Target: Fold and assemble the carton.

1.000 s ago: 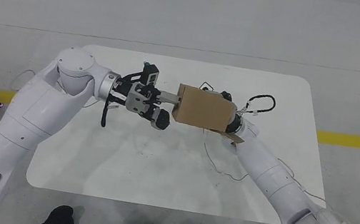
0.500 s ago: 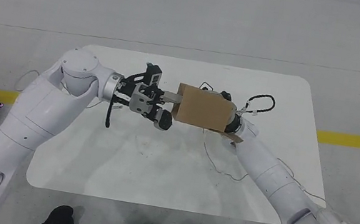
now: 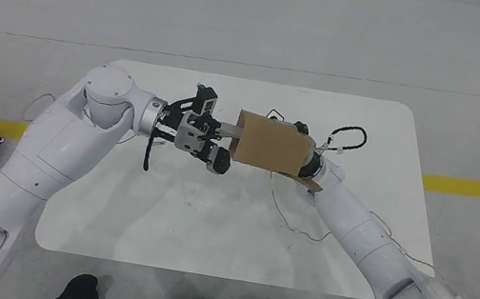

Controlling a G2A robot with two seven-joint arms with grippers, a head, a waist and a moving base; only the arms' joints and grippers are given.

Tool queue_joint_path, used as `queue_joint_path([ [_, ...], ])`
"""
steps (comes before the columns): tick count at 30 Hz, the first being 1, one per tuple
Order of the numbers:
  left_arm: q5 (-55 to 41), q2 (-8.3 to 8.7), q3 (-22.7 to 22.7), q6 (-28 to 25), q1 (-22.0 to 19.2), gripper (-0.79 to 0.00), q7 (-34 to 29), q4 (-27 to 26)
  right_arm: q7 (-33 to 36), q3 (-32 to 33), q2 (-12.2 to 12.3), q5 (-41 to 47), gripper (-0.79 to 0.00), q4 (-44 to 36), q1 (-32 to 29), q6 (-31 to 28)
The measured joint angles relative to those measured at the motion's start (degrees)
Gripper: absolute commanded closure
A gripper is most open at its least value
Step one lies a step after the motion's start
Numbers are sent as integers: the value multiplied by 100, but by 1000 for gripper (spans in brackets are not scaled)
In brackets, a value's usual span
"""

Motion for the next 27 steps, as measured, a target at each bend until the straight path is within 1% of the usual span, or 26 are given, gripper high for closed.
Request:
queue_joint_path([
  [3,13,16,-75,-28,3,-677,-42,41,0,-4,-2,1,0,4,-2,0],
  [8,21,59,-225,-33,65,-656,-112,21,0,-31,-11,4,0,24,10,0],
  [15,146,64,-187,10,140,-656,-105,-105,0,-55,-25,3,0,41,31,0],
  [19,164,37,-131,46,106,-643,-18,-116,0,-46,-25,-13,0,36,31,0],
  [25,92,-5,-91,135,50,-594,144,-118,0,-61,-25,-13,0,28,33,0],
  [27,68,-16,-83,153,43,-591,180,-112,0,-63,-24,-8,0,26,35,0],
])
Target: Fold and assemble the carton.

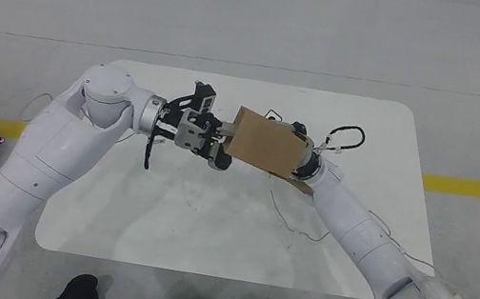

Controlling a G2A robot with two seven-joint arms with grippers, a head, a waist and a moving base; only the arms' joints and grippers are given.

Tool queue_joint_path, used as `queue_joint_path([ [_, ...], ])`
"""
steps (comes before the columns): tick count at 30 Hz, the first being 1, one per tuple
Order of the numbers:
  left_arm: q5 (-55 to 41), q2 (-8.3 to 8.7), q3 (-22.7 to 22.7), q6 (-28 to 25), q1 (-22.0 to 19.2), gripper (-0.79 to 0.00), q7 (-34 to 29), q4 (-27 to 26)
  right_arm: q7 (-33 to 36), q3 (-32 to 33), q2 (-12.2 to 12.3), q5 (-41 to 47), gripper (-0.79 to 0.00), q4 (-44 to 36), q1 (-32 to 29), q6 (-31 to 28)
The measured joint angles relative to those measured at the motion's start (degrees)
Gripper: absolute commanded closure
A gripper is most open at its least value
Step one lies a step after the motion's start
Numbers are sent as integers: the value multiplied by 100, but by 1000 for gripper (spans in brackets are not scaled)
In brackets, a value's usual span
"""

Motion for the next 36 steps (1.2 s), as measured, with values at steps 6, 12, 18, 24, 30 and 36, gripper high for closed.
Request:
queue_joint_path([
  [6,-10,23,-121,-39,8,-640,-71,148,0,29,11,10,0,-14,-8,0],
  [12,-55,166,-578,-150,235,-671,-343,291,0,31,14,-15,0,-32,-14,0],
  [18,-134,358,-1206,-324,688,-760,-611,333,0,50,18,-144,0,-66,5,0],
  [24,-419,556,-1965,-589,1234,-785,-1063,704,0,97,32,-369,0,-48,27,-1],
  [30,-548,716,-2586,-708,1578,-785,-1507,1299,0,96,32,-361,0,-49,26,-1],
  [36,-751,832,-3029,-869,1741,-785,-1641,1537,-1013,364,199,-1451,0,-204,386,-120],
])
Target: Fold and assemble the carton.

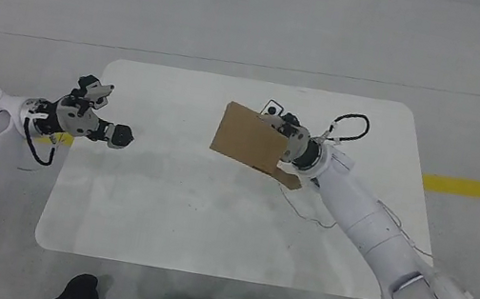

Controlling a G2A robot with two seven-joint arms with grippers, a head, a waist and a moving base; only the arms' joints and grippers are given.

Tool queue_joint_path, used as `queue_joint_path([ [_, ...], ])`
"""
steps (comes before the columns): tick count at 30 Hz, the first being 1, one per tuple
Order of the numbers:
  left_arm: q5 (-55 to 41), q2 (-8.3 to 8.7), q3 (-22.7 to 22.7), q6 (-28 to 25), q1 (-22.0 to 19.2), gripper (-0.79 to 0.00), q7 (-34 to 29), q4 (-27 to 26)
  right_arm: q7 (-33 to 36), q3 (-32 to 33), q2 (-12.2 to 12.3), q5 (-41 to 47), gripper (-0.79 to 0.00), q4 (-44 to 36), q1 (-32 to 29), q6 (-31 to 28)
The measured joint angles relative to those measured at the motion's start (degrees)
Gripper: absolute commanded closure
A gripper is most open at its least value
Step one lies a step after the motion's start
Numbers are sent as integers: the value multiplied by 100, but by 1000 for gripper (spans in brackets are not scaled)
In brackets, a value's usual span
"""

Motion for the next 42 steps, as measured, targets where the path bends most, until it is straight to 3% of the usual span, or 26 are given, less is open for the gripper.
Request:
queue_joint_path([
  [5,-13,6,-12,-4,15,-785,4,-9,-870,363,386,-1947,0,-751,581,1288],
  [9,-13,5,-12,-4,14,-785,4,-9,-1425,232,659,-3590,0,-1637,888,2558],
  [12,-13,5,-12,-4,14,-785,4,-9,-2141,-160,826,-3789,0,-2111,1082,3266],
  [16,-13,5,-12,-4,14,-785,4,-9,-3232,-1154,958,-3731,0,-2334,1496,4257],
  [18,-13,5,-12,-4,14,-785,4,-9,-3306,-1612,971,-3647,0,-2227,1724,4312],
  [19,-13,5,-12,-4,14,-785,4,-9,-3214,-1888,963,-3579,-49,-2130,1899,4302],
  [21,-13,5,-12,-4,14,-785,4,-9,-3154,-2255,929,-3575,-357,-1940,2160,4291],
  [23,-13,5,-12,-4,14,-785,4,-9,-3153,-2611,858,-3571,-745,-1718,2404,4290],
  [24,-13,5,-12,-4,14,-785,4,-9,-3156,-2736,821,-3548,-785,-1644,2487,4290],
  [28,-13,5,-12,-4,14,-785,4,-9,-3211,-3010,670,-3426,-785,-1541,2820,4290],
  [33,-13,5,-12,-4,14,-785,4,-9,-3617,-2670,672,-3350,-785,-1888,3034,4174],
  [39,-13,5,-12,-4,14,-785,4,-9,-4238,-1832,1042,-3382,-785,-2881,2762,3630],
  [42,-13,5,-12,-4,14,-785,4,-9,-4509,-1286,1386,-3501,-785,-3552,2373,3687],
])
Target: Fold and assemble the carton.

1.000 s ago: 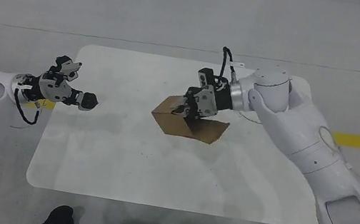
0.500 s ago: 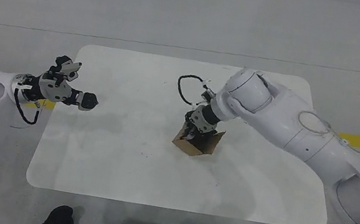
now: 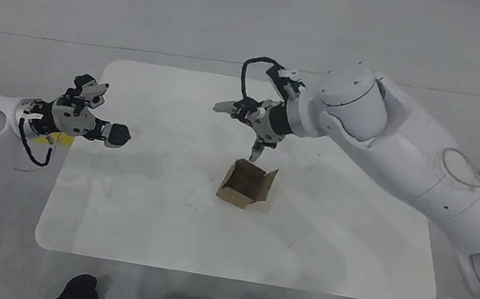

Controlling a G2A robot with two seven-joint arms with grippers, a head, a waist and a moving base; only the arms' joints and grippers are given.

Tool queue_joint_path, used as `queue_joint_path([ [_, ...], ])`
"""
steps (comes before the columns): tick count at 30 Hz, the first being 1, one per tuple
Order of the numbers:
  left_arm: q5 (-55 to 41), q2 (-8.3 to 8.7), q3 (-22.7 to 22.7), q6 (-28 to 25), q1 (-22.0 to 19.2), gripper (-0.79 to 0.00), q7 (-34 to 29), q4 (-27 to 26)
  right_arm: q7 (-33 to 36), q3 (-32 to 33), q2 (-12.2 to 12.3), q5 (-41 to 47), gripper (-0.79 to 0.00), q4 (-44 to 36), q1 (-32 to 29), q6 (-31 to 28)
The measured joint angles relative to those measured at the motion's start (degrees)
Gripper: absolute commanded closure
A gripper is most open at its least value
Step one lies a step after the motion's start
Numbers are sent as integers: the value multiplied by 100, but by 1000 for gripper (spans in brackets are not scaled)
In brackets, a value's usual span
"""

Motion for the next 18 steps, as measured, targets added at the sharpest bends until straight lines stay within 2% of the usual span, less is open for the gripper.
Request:
queue_joint_path([
  [4,0,0,0,0,0,-785,0,0,-243,610,429,-171,-785,-712,-688,409],
  [7,0,0,0,0,0,-785,0,0,-388,719,656,-406,-785,-1040,-1272,616],
  [11,0,0,0,0,0,-785,0,0,-505,644,777,-735,-785,-1224,-1763,548],
  [14,0,0,0,0,0,-785,0,0,-569,589,802,-946,-631,-1238,-1959,458],
  [16,0,0,0,0,0,-785,0,0,-627,596,815,-1094,-400,-1214,-2008,424],
  [18,0,0,0,0,0,-785,0,0,-790,608,828,-1319,-317,-1232,-2045,451],
])
